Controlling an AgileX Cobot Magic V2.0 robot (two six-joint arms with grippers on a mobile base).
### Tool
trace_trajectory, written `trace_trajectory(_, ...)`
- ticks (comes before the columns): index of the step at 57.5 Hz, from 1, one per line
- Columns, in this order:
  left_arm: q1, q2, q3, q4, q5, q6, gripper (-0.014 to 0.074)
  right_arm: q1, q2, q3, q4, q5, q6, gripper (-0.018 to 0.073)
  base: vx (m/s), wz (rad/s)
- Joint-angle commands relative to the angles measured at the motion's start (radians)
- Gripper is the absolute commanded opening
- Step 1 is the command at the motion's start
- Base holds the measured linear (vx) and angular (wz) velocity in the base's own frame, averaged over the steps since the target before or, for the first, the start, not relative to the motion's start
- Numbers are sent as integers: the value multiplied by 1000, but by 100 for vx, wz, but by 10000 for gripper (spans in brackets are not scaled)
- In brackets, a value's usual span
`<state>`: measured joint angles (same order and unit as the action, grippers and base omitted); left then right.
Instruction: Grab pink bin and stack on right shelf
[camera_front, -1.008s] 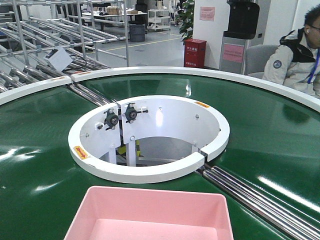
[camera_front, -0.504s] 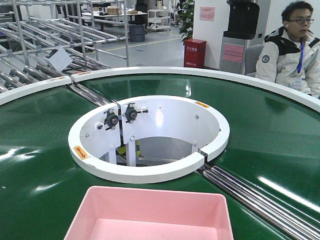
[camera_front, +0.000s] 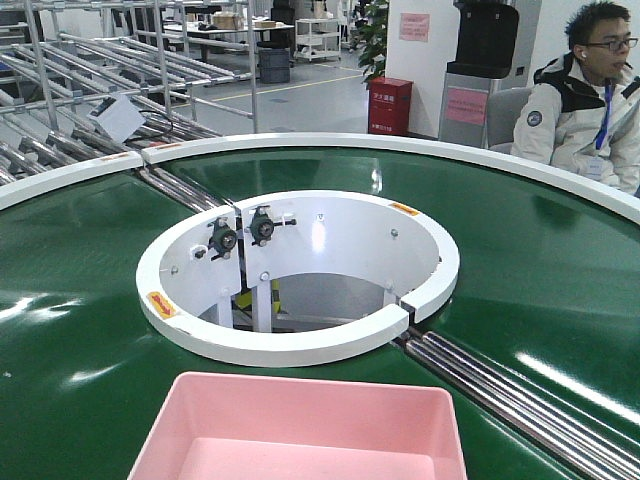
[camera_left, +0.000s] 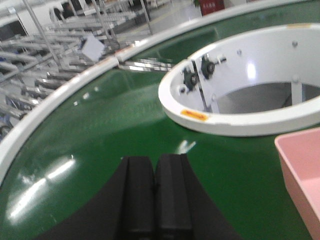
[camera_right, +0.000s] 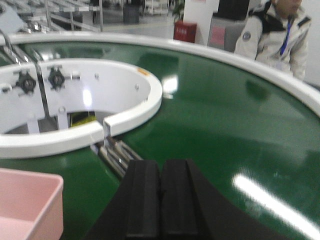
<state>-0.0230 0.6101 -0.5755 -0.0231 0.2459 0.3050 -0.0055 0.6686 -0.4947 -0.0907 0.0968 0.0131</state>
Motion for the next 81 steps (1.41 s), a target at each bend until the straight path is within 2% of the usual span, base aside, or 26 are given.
trace_trajectory(1, 0, 50, -29, -8, -58, -1, 209, -7, 42, -32, -6, -73, 0, 112, 0, 0)
trace_trajectory(7, 0, 99, -29, -8, -25, -1, 353, -7, 82, -32, 0, -48, 28, 245, 0, 0)
trace_trajectory(11, 0, 127, -29, -9, -21, -2, 418, -7, 106, -32, 0, -48, 28, 345, 0, 0)
trace_trajectory(17, 0, 169, -29, -60, -17, -51, 442, -7, 153, -32, 3, -43, 30, 449, 0, 0)
trace_trajectory(21, 0, 199, -29, -99, -18, -56, 442, -7, 181, -32, 66, -44, 68, 485, 0, 0)
trace_trajectory(26, -1, 257, -50, -154, 35, -46, 442, -5, 226, -51, 108, 5, 73, 488, 0, 0)
trace_trajectory(32, -16, 341, -130, -236, 148, 4, 442, 24, 308, -140, 109, 170, 52, 488, 0, 0)
trace_trajectory(41, -86, 495, -286, -399, 218, 142, 444, 178, 477, -308, 129, 317, 26, 487, 0, 0)
trace_trajectory(47, -122, 599, -373, -466, 232, 192, 444, 266, 606, -408, 151, 411, 49, 482, 0, 0)
trace_trajectory(55, -153, 727, -455, -478, 258, 194, 444, 307, 756, -525, 153, 518, 175, 474, 0, 0)
trace_trajectory(66, -179, 885, -516, -479, 290, 193, 444, 306, 889, -606, 154, 557, 253, 440, 0, 0)
trace_trajectory(81, -199, 1029, -529, -481, 362, 191, 444, 306, 985, -613, 205, 550, 258, 372, 0, 0)
